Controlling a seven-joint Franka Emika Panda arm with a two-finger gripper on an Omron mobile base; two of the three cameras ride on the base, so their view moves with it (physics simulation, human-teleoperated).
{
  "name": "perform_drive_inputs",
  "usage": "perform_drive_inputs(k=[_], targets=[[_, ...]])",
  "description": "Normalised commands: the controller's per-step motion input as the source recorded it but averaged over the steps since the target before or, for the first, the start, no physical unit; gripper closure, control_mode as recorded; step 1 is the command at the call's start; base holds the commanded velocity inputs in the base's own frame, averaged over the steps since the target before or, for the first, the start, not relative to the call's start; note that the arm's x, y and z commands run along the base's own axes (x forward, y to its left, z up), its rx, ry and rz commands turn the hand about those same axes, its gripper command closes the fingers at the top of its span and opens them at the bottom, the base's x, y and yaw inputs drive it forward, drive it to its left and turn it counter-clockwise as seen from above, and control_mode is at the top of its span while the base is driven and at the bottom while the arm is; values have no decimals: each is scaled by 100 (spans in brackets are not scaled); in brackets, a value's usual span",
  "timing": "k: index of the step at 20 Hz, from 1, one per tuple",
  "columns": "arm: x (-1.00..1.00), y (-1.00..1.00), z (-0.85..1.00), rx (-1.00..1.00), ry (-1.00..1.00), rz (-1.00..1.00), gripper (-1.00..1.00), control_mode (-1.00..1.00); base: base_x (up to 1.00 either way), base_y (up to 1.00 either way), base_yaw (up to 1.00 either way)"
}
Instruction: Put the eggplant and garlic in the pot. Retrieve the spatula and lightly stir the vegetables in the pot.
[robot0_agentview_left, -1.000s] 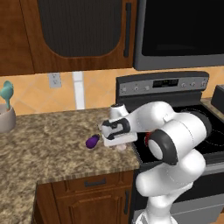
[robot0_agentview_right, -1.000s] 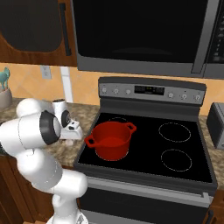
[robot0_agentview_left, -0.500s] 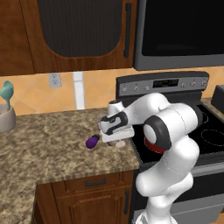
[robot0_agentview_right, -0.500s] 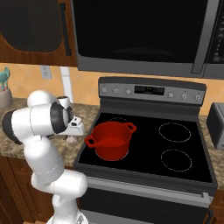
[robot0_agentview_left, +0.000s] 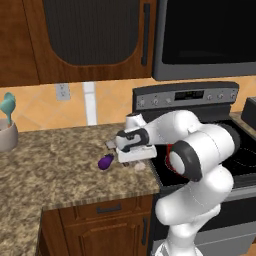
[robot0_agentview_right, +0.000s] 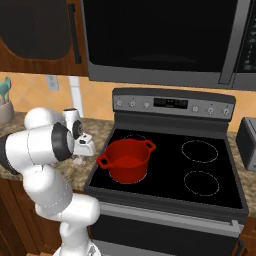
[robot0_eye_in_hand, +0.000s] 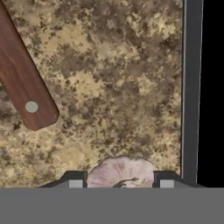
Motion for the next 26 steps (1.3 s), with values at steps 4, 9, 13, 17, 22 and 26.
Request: perform_drive_inputs(k=[4,9,13,17,22,26], targets=[[-100,0,51,7,-24,-4,100,-100,0,0,0],[-100,3,98,1,-44,-1,100,-100,0,0,0],[-92,1,100,0,-47,-2,100,-100,0,0,0],[-49,-16,100,0,-36,-8,100,-100,0,0,0],[-3,-39,100,0,-17,-15,100,-100,0,0,0],[3,-49,92,0,-3,-18,100,-100,0,0,0]])
